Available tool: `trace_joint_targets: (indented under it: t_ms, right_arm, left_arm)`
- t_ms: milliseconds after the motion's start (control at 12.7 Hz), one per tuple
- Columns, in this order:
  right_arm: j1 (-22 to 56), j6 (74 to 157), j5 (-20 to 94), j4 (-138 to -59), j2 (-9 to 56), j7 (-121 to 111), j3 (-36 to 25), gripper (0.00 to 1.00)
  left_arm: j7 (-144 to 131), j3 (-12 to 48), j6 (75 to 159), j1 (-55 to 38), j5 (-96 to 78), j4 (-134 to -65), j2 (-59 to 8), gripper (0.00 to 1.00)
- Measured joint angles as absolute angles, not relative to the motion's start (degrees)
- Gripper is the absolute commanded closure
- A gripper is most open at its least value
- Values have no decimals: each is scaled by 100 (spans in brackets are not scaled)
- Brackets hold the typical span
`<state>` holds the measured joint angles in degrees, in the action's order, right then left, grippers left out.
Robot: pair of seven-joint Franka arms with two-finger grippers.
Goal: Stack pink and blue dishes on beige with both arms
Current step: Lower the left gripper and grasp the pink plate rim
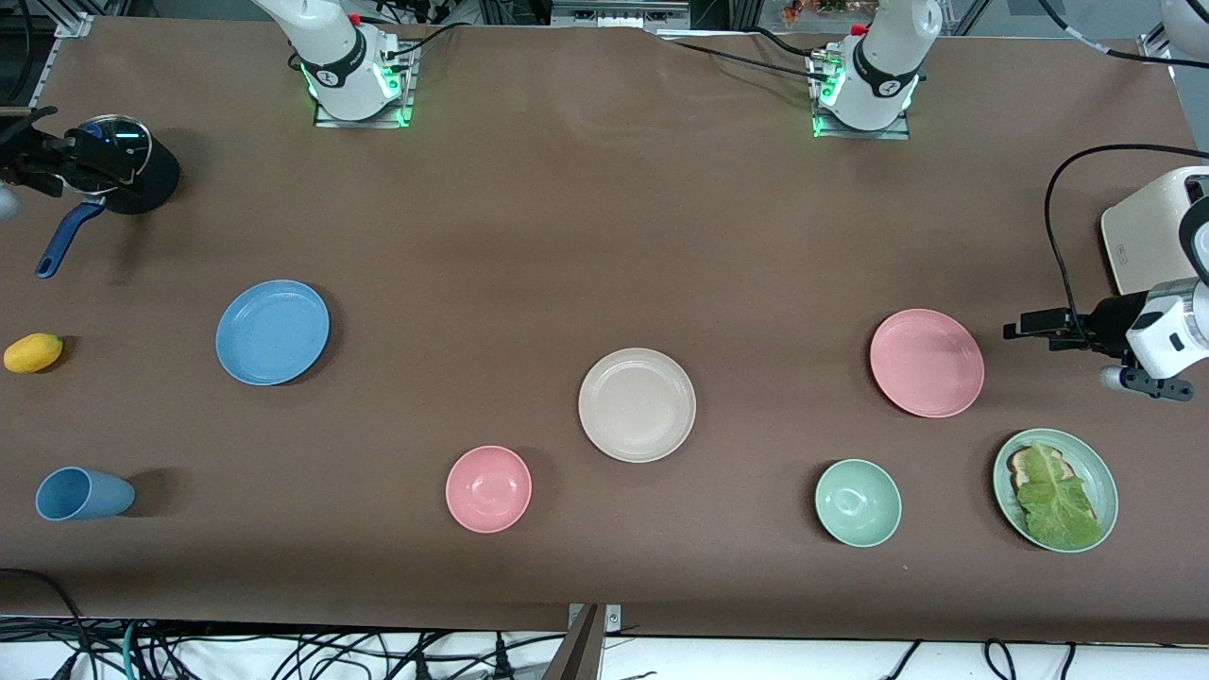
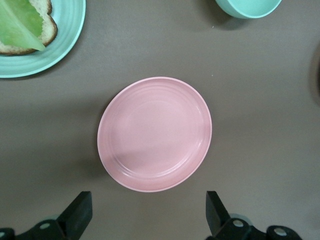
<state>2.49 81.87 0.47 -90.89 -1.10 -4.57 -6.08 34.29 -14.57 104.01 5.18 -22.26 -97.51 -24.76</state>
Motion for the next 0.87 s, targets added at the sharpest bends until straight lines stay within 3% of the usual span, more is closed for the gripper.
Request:
trace_joint_targets:
  t_ms: [867]
  right_arm:
    - [249,8186,47,-9089,-110,-458,-608,0]
  left_arm:
    - [4947,-1489,11190,562,-3139,-9764,-3600,0]
